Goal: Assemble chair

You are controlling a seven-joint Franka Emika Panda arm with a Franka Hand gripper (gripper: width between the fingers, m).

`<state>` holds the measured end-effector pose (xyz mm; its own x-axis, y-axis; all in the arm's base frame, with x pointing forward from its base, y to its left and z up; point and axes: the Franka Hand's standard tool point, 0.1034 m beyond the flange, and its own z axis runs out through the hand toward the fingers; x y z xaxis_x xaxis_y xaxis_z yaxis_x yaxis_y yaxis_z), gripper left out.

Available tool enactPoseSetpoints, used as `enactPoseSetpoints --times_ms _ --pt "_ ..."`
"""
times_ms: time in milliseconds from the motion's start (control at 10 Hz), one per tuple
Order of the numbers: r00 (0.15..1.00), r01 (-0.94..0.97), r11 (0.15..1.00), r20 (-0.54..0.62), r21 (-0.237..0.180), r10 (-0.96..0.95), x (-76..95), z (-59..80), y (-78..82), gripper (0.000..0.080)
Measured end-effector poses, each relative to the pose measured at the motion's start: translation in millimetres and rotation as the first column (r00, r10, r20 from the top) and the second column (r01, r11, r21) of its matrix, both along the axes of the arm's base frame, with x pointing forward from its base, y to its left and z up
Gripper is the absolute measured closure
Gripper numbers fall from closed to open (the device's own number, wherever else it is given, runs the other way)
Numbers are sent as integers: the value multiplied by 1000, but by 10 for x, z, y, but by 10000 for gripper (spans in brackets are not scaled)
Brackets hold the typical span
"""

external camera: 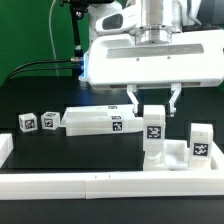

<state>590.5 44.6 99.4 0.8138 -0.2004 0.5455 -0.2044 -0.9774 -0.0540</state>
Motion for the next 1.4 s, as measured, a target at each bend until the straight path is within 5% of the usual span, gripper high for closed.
enactPoseSetpoints --times_ms 700,1400 --pt "1000 -24 1000 4 -11 24 -59 -17 85 512" --pt "1000 -20 1000 0 -22 20 -137 -36 -2 512"
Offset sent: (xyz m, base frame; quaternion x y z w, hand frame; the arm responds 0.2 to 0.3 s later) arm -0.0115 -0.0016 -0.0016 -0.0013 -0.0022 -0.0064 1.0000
